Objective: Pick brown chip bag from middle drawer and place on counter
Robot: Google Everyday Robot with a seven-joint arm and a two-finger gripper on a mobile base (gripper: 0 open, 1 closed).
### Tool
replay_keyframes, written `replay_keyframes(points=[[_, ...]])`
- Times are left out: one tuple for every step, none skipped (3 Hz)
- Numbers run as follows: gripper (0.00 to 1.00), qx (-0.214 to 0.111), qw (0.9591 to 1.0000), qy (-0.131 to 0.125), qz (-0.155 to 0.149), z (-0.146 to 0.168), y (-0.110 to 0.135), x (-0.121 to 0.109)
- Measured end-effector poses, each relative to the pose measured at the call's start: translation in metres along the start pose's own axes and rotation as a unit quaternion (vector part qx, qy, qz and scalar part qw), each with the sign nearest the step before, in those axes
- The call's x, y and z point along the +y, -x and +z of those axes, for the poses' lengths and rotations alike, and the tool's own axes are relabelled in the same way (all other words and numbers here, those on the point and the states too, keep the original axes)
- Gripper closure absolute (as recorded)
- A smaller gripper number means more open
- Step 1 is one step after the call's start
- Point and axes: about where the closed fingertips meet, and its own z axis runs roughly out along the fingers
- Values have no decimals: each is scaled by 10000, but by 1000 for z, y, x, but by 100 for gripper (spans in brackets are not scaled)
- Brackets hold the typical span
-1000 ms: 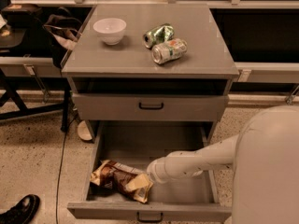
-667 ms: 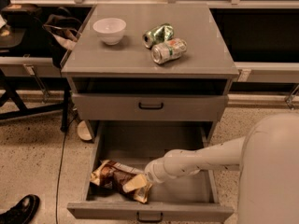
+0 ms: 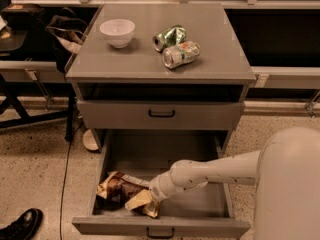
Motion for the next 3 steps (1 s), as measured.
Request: replay_keyframes(points=[[19,2,10000,4,2,0,0,0],[42,2,10000,4,2,0,0,0],[73,2,10000,5,1,0,0,0]])
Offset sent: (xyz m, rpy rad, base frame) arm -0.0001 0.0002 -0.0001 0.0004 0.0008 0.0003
